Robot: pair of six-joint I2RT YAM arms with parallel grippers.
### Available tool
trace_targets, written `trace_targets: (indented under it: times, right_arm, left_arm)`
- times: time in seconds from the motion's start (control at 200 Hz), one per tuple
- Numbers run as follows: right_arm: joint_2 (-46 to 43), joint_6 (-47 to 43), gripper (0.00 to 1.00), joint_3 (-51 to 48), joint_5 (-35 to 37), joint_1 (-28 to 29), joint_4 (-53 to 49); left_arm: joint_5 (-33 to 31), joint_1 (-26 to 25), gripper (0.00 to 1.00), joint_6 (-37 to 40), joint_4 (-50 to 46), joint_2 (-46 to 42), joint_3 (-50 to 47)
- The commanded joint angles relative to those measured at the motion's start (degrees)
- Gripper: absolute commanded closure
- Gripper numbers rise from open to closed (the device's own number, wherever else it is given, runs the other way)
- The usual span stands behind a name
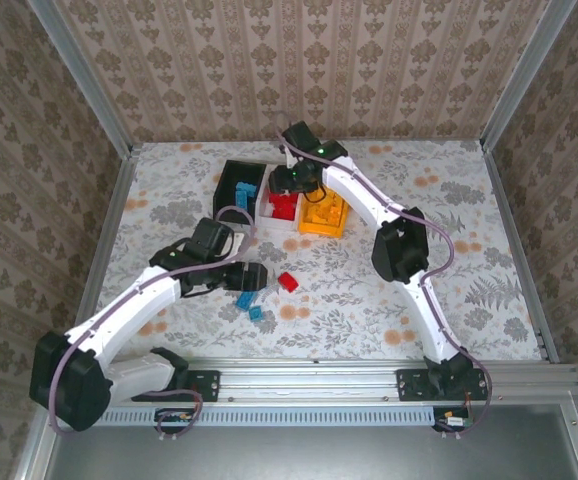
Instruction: Sort the legos into containers by color
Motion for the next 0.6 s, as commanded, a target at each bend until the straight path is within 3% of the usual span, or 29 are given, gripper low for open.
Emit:
trace_targets:
  times: [0.0, 0.095, 0.17, 0.215, 0.43, 0.595]
  right_arm:
    - [-1.82, 0.05, 0.39, 3.81, -2.89, -1.25, -2.77]
    - [-4.96, -0.78, 0.36, 2.49, -3.26, -1.87, -3.63]
    - [-9.91, -1.68, 0.34, -2.16, -3.75, -1.90, -2.86]
    - [-14.12, -1.82, 0.33, -7.78, -3.92, -1.90, -0.65]
    - [-37.14, -0.78, 0.31, -41.30, -2.17, -2.62, 11.28]
    - [-50.29, -0.07, 0.30, -59.79, -1.20, -3.39, 13.47]
  left_arm:
    - [-1.15, -1.39, 0.14, 0.85, 1.04, 2.21, 1.97]
    - [-1.59, -2.55, 0.13, 1.95, 1.18, 4.59, 3.51]
    - [-2.11, -4.03, 0.05, 3.00, 1.40, 6.49, 4.93]
    - [-3.07, -5.13, 0.00, 3.82, 1.18, 7.78, 6.03]
    - [-6.78, -9.88, 0.00, 8.58, -1.63, 16.67, 12.62]
    - [-7.65, -12.24, 0.00, 12.34, -2.62, 24.51, 16.63]
